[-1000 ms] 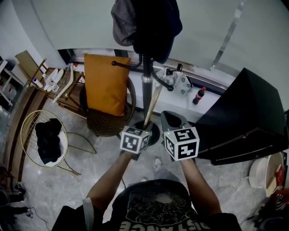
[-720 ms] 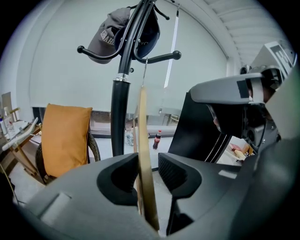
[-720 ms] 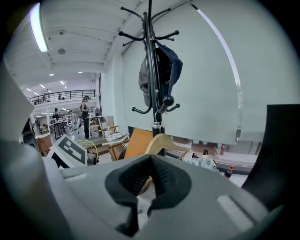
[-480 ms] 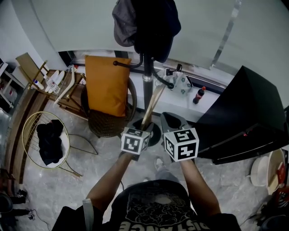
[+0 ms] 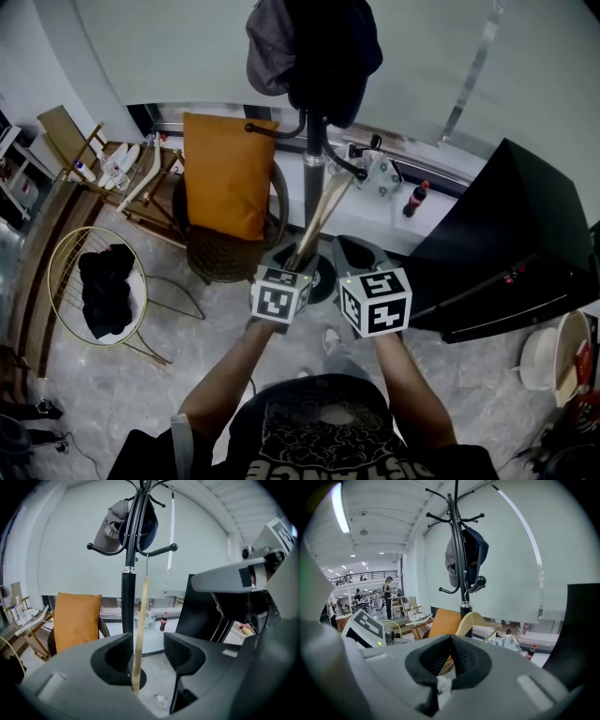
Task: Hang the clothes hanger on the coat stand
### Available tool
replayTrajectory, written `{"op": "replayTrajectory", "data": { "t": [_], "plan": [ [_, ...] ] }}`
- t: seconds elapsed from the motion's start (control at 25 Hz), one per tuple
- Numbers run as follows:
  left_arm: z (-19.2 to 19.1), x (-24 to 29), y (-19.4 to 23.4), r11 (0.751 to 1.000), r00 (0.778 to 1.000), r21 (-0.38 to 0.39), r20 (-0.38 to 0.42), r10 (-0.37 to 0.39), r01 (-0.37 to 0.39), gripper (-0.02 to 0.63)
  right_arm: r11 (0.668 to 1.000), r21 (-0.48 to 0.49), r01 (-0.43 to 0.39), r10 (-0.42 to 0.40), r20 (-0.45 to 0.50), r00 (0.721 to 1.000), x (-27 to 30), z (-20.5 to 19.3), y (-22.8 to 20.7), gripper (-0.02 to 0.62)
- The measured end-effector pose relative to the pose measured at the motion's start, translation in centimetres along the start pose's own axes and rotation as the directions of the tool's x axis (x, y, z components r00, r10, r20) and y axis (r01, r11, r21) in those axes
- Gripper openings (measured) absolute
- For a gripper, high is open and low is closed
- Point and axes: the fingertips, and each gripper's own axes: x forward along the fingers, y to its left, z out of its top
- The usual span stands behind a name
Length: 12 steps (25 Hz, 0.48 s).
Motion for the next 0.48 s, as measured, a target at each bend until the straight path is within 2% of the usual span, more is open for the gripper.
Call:
{"op": "replayTrajectory", "data": {
  "t": [0.48],
  "plan": [
    [1.3,-3.1,-1.3,1.0,0.998,0.01,0.063,-0.025,0.024,0.187,1.0,0.008,0.002,-0.002,0.004,1.0,-1.2,-0.6,1.9,0.0]
  ]
}}
